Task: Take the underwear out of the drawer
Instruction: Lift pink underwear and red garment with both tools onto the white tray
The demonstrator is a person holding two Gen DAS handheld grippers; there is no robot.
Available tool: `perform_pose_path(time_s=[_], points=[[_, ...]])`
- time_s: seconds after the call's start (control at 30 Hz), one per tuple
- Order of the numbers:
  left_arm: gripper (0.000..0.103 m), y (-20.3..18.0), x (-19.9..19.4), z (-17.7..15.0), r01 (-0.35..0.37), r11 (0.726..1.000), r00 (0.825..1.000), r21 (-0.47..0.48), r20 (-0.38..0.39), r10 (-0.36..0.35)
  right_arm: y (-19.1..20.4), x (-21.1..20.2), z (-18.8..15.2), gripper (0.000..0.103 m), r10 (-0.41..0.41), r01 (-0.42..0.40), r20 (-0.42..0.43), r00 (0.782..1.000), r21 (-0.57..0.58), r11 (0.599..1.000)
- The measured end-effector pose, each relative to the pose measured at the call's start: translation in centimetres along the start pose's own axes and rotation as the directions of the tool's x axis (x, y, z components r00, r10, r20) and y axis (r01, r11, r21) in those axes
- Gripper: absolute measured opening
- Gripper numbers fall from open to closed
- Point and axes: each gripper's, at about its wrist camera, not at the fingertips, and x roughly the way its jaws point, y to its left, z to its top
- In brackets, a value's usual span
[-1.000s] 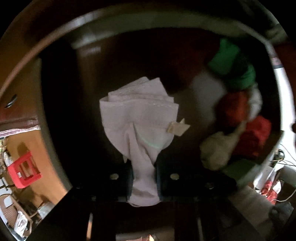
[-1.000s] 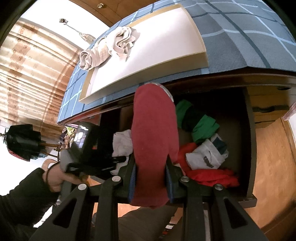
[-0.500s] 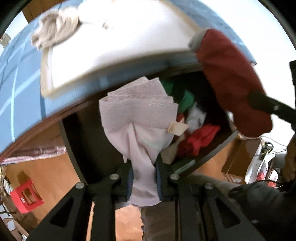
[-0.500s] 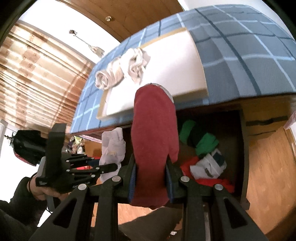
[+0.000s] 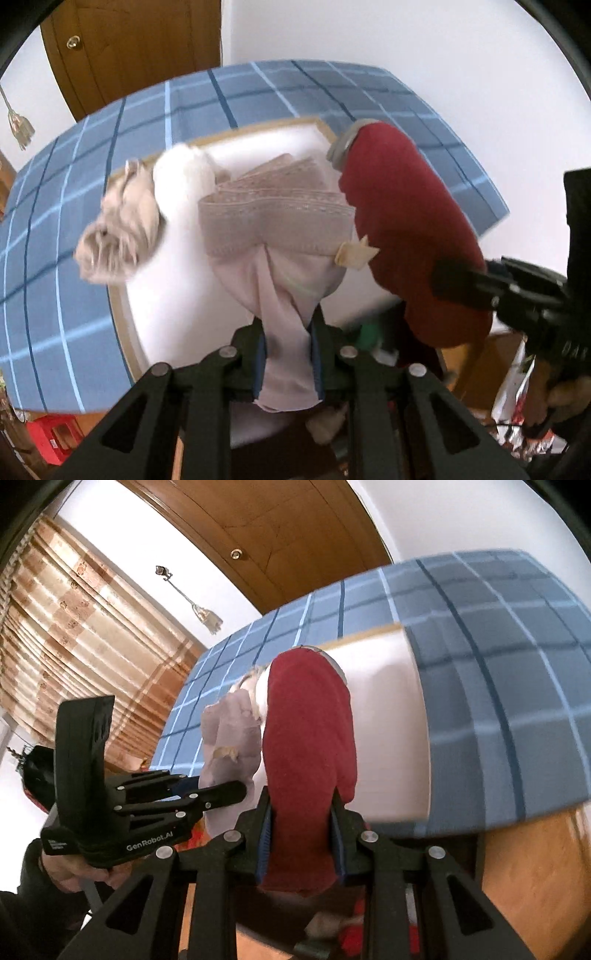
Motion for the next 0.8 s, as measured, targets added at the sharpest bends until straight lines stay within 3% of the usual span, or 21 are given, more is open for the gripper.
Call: perform_pose_path(time_s=[0.4,0.8], points=[[0.018,1.8,4.6,7.3,-0.112,0.990,0.992,-0.088,0.049,0.116,-1.8,5.0,6.4,0.029,-0.107,0.107,0.040,0.994,-0.014,0.994],[0.018,3.2,8.7,10.2,-0.152,0.978,0.987,-0.146,0.031,0.158,-3.2,11.2,9.0,0.030,-0.177,0.176,-0.023,0.984,-0.032,0.984]])
